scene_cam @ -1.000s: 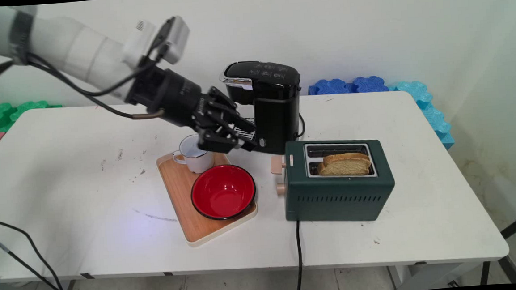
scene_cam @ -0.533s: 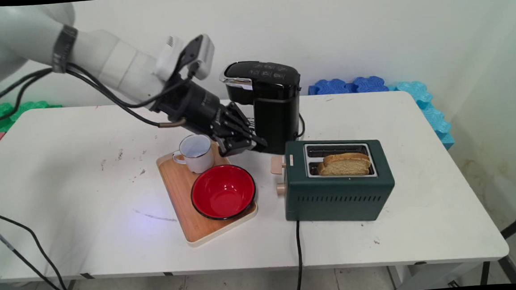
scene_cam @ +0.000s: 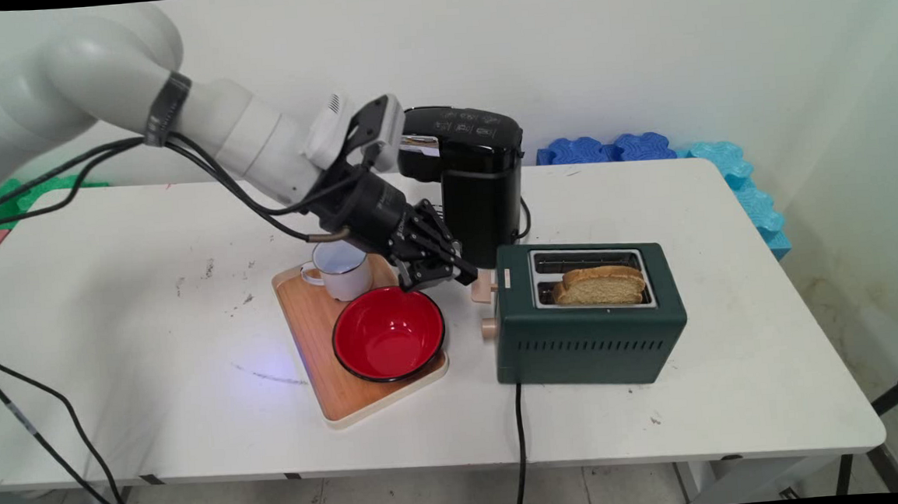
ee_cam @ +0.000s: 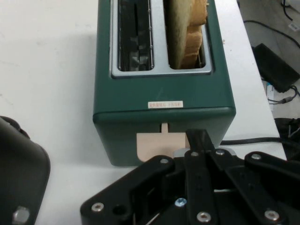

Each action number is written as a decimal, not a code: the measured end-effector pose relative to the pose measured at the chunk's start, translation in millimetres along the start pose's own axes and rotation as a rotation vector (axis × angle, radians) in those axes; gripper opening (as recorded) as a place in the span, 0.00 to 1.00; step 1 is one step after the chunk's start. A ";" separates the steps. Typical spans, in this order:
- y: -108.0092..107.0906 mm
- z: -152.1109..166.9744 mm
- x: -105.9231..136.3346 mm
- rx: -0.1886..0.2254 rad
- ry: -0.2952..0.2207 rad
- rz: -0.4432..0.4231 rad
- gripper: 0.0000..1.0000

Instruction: Press the toaster switch

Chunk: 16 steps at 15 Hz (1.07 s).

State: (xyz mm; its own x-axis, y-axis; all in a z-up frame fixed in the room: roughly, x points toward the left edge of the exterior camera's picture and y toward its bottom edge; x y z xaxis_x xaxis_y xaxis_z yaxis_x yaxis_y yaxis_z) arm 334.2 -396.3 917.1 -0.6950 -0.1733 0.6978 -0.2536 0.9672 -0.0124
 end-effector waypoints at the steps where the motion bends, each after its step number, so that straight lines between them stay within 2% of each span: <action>1: -1.1 3.9 -0.6 -0.002 -0.001 0.003 0.00; 16: -7.9 40.3 -16.2 -0.017 -0.015 0.012 0.00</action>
State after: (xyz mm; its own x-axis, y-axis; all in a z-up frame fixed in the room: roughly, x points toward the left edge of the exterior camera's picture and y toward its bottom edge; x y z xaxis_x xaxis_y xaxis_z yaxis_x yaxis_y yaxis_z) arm 320.3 -408.6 877.0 -0.7080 -0.1638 0.6870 -0.2332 0.9724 -0.0084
